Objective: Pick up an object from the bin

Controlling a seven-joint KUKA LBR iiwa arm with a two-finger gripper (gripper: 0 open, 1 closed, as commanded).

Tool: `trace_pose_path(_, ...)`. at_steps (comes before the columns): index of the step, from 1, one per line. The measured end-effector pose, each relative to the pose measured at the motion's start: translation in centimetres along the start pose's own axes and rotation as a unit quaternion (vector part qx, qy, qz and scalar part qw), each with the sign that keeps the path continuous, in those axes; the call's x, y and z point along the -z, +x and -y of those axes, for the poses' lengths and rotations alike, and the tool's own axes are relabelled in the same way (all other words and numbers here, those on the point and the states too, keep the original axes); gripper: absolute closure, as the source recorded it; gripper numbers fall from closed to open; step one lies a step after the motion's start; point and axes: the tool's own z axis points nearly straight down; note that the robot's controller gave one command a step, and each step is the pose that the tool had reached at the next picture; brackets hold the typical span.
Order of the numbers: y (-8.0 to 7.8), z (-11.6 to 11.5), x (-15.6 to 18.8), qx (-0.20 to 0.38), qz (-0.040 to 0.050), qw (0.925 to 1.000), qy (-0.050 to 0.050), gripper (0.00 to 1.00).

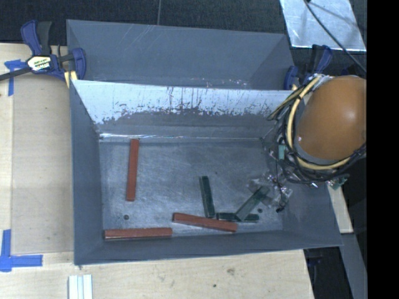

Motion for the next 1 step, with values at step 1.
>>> trace_pose_path(1, -0.33, 0.65, 5.94, -0.007, 0.0008, 1.0000, 0.002, 1.00)
